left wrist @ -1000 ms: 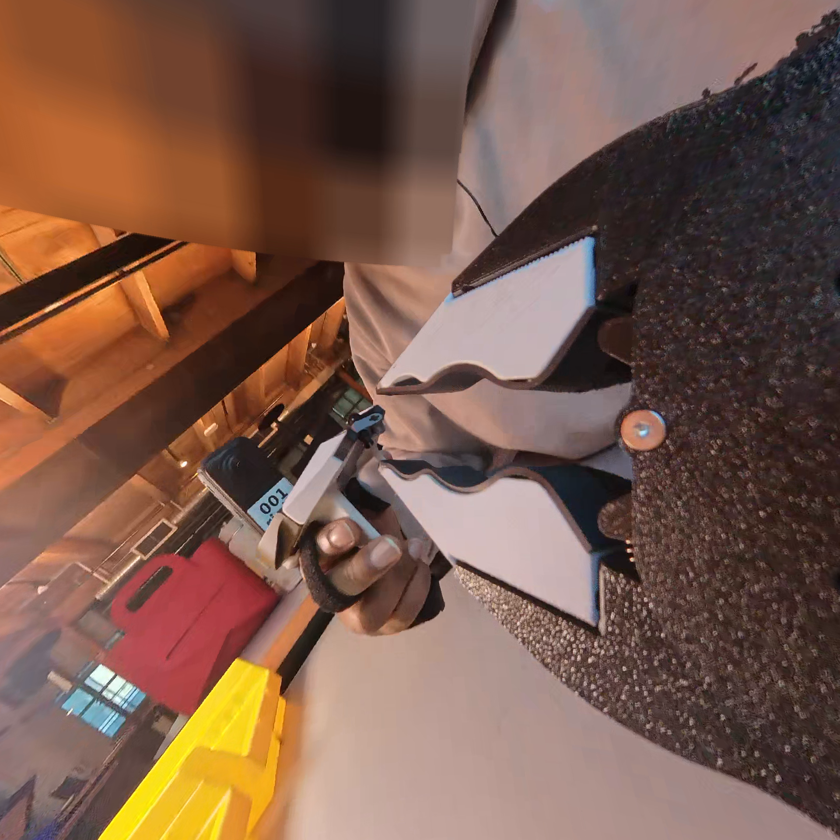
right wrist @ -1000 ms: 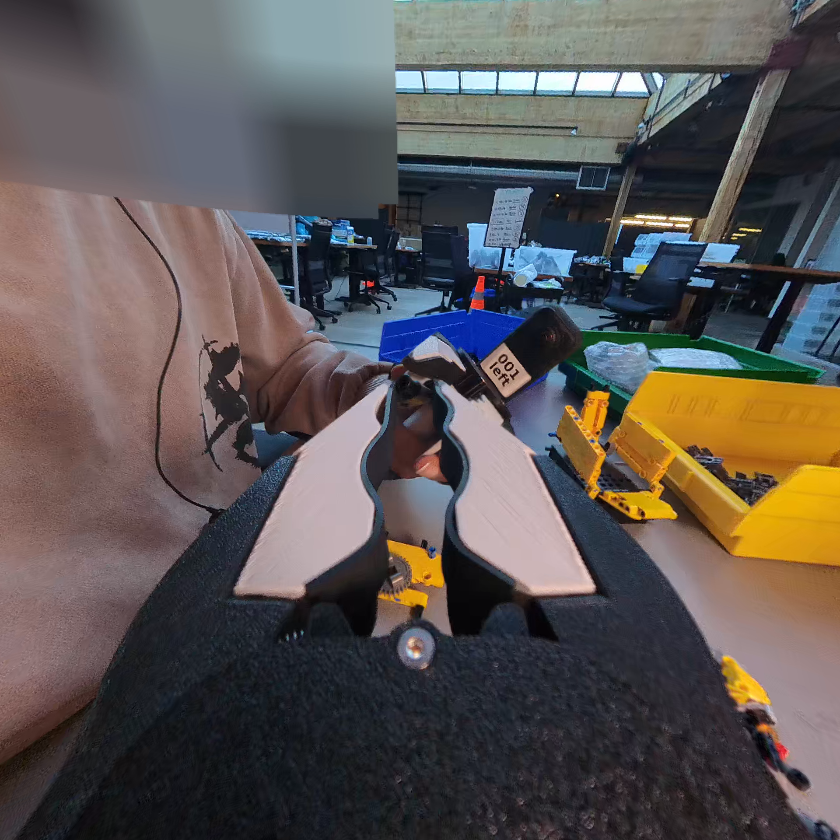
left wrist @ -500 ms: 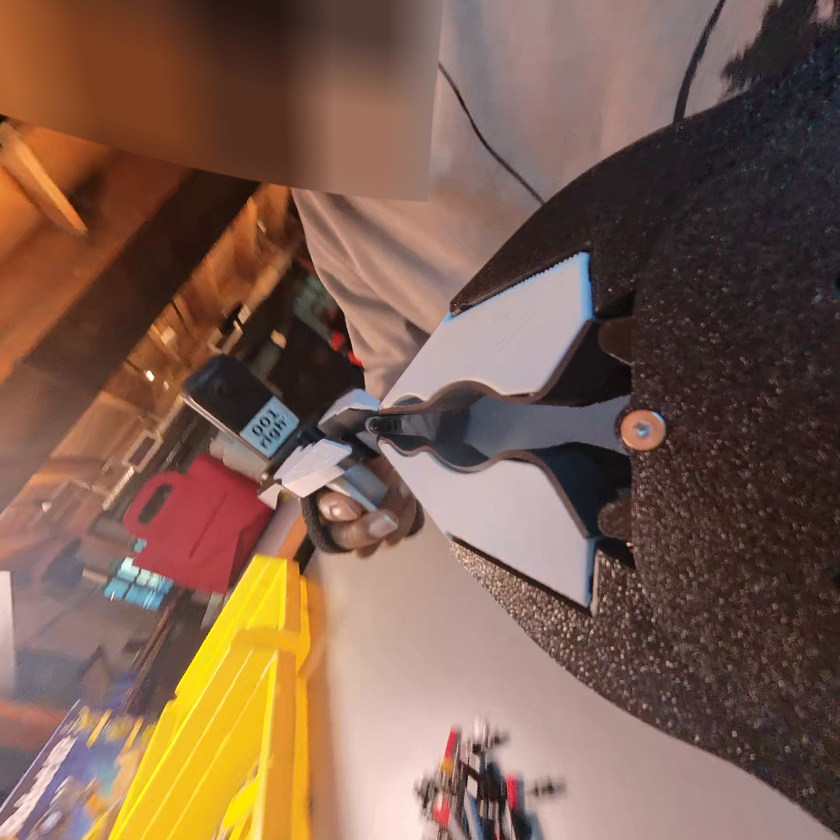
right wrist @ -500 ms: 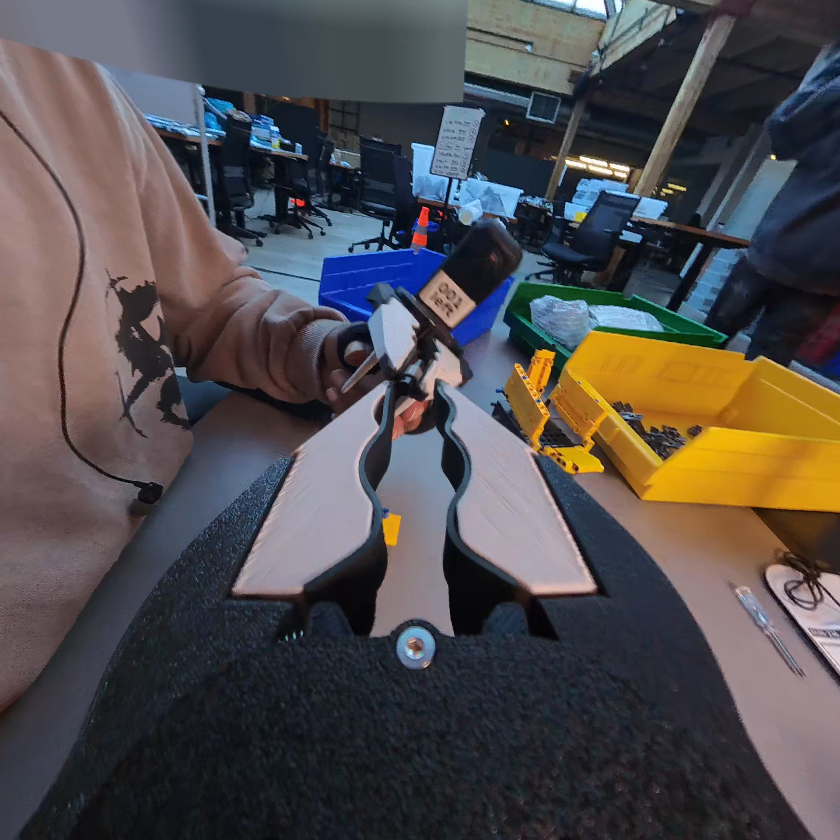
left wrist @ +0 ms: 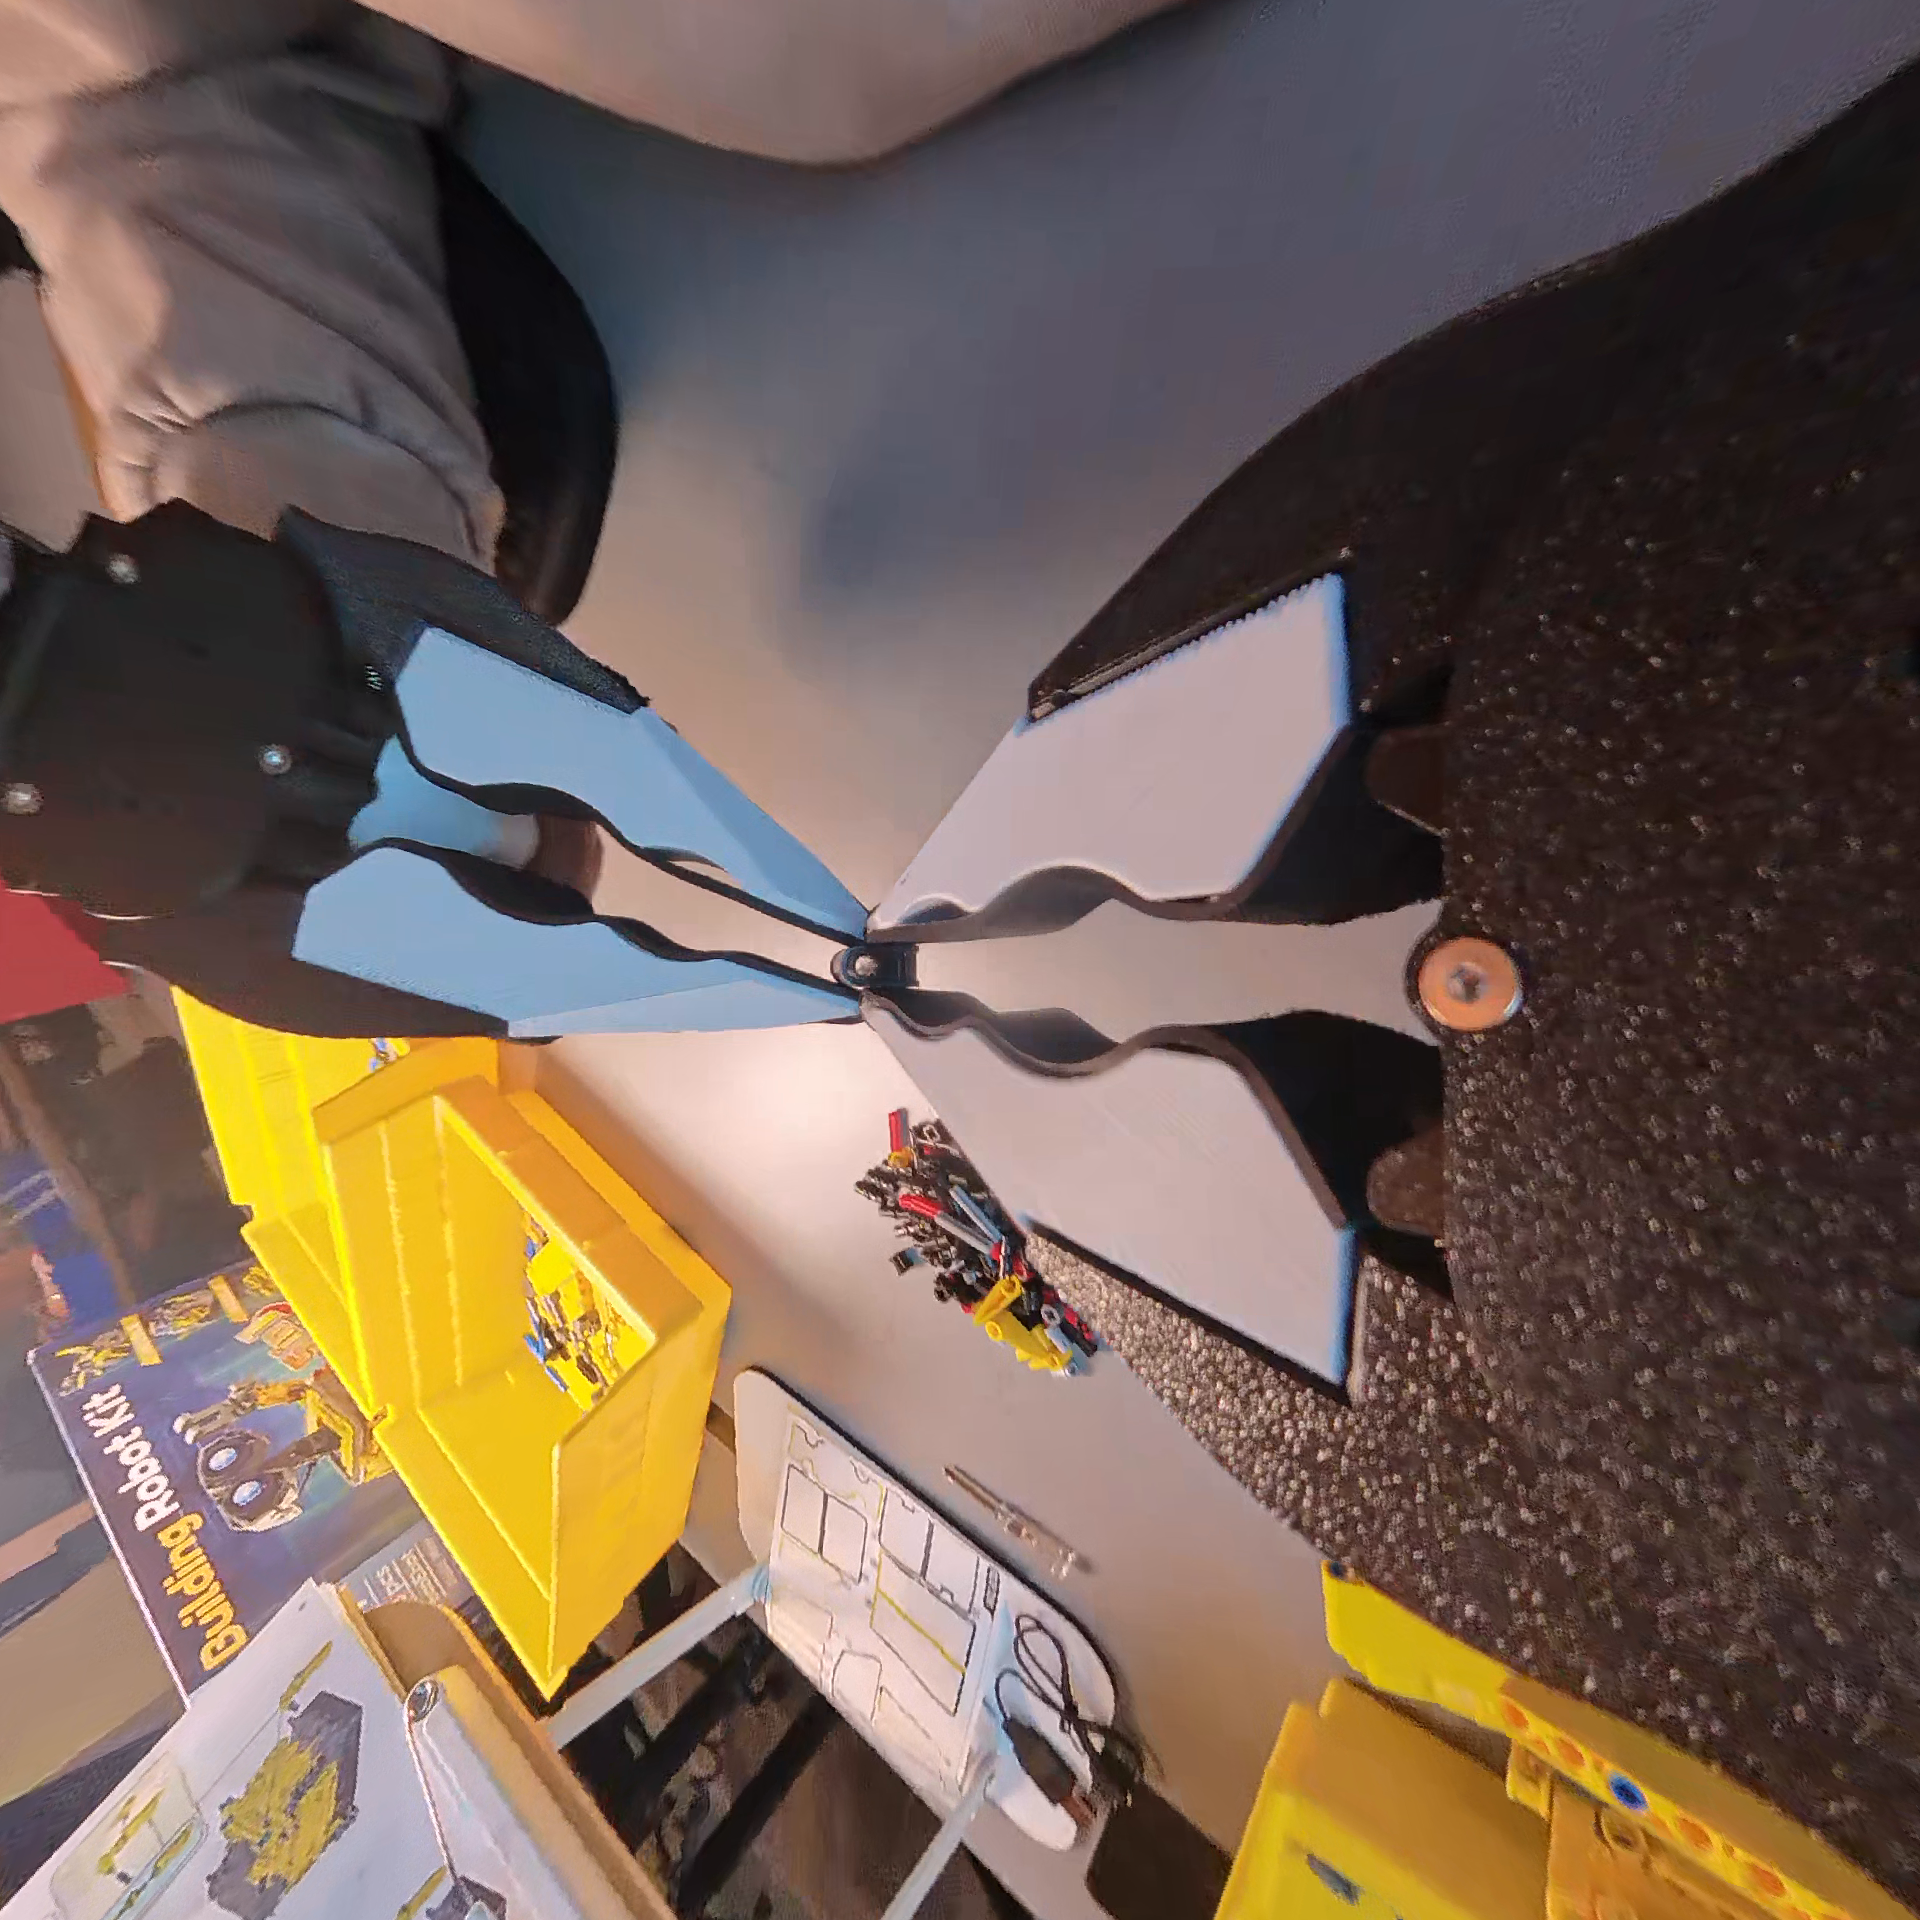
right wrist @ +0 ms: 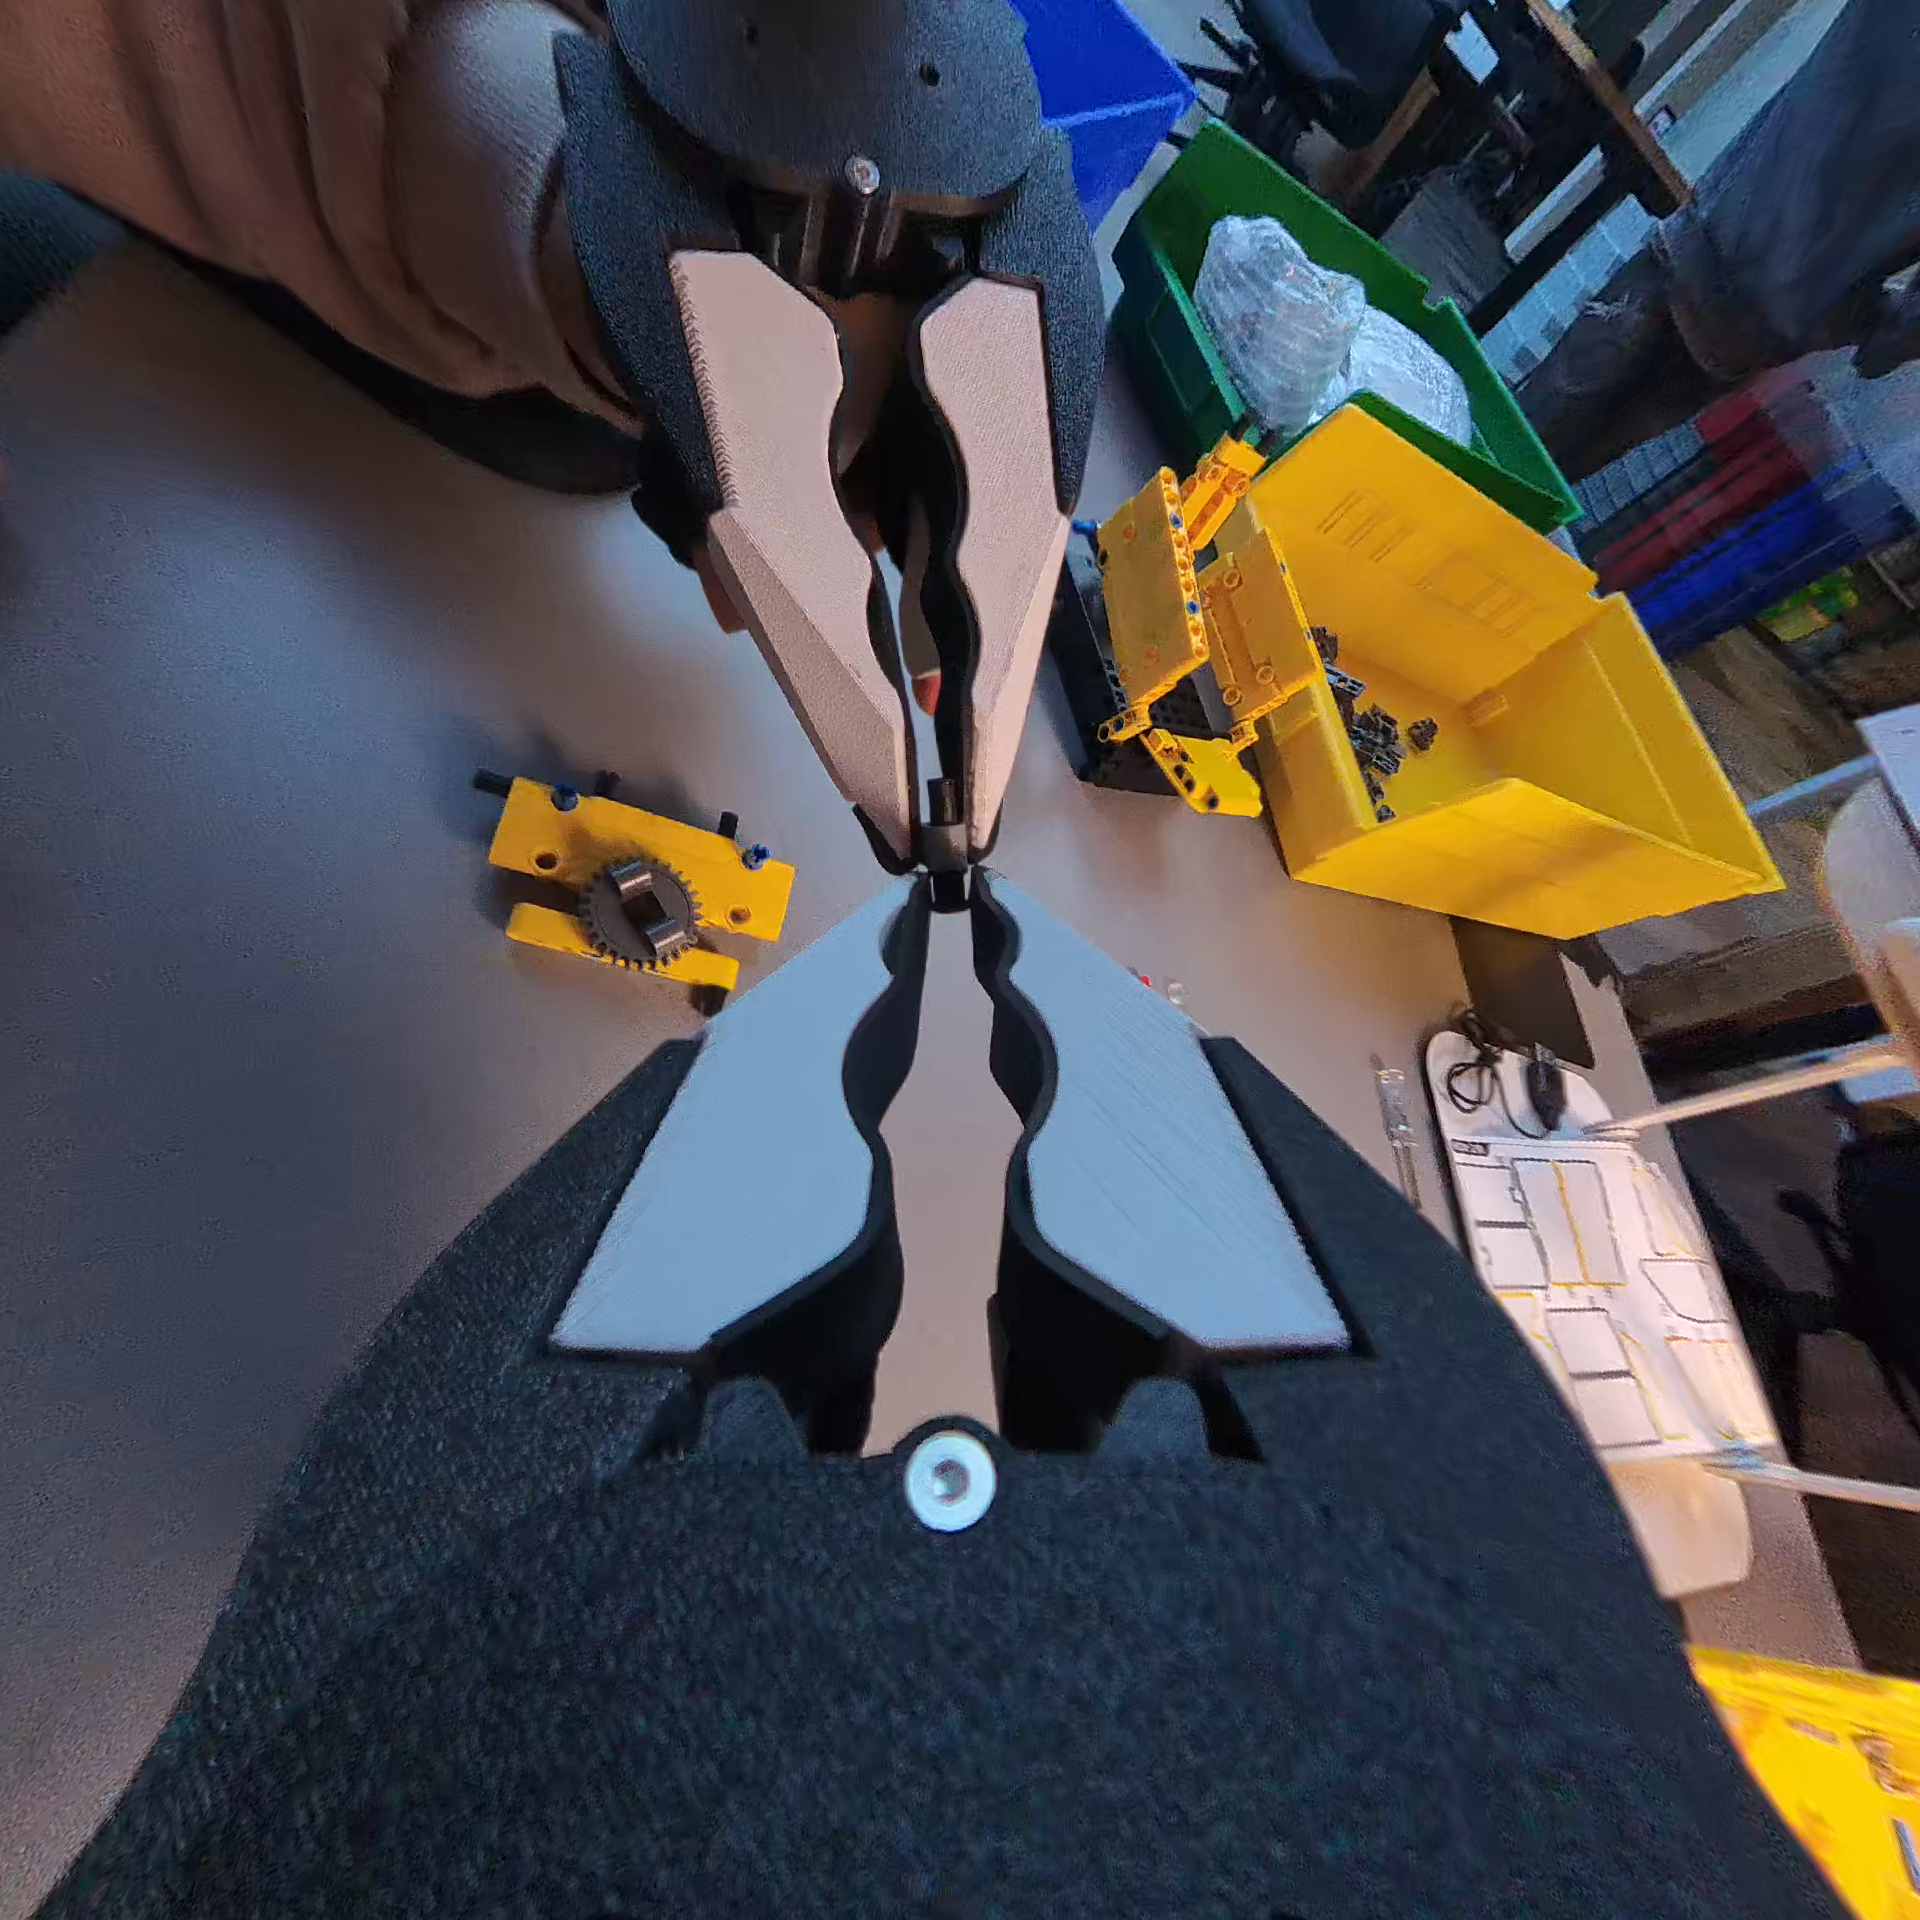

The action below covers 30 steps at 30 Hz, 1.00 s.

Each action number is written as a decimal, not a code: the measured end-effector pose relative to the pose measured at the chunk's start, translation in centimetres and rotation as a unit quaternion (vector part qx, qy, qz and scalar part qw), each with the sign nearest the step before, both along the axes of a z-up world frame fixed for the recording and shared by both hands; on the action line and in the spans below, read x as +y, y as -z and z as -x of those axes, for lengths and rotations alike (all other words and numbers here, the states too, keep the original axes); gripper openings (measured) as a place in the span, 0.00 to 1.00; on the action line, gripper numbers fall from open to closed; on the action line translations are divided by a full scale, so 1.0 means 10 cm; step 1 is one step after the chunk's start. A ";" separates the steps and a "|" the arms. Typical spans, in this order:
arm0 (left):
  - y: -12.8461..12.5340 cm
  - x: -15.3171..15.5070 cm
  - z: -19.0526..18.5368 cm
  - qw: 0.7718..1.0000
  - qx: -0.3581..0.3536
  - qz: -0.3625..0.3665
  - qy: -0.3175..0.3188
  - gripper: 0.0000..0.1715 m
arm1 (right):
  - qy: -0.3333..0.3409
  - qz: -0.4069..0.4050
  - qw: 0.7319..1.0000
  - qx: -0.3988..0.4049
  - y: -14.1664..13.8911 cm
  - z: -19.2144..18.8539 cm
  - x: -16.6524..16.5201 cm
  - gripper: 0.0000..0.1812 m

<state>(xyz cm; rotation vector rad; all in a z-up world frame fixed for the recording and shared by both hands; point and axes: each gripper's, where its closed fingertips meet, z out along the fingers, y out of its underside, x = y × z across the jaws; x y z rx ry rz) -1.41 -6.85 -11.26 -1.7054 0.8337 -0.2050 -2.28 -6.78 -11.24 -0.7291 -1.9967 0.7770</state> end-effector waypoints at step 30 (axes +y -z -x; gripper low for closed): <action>-1.08 -0.21 0.22 0.965 -0.242 -0.084 0.057 0.00 | -0.023 0.135 0.990 -0.043 0.17 0.10 -0.02 0.03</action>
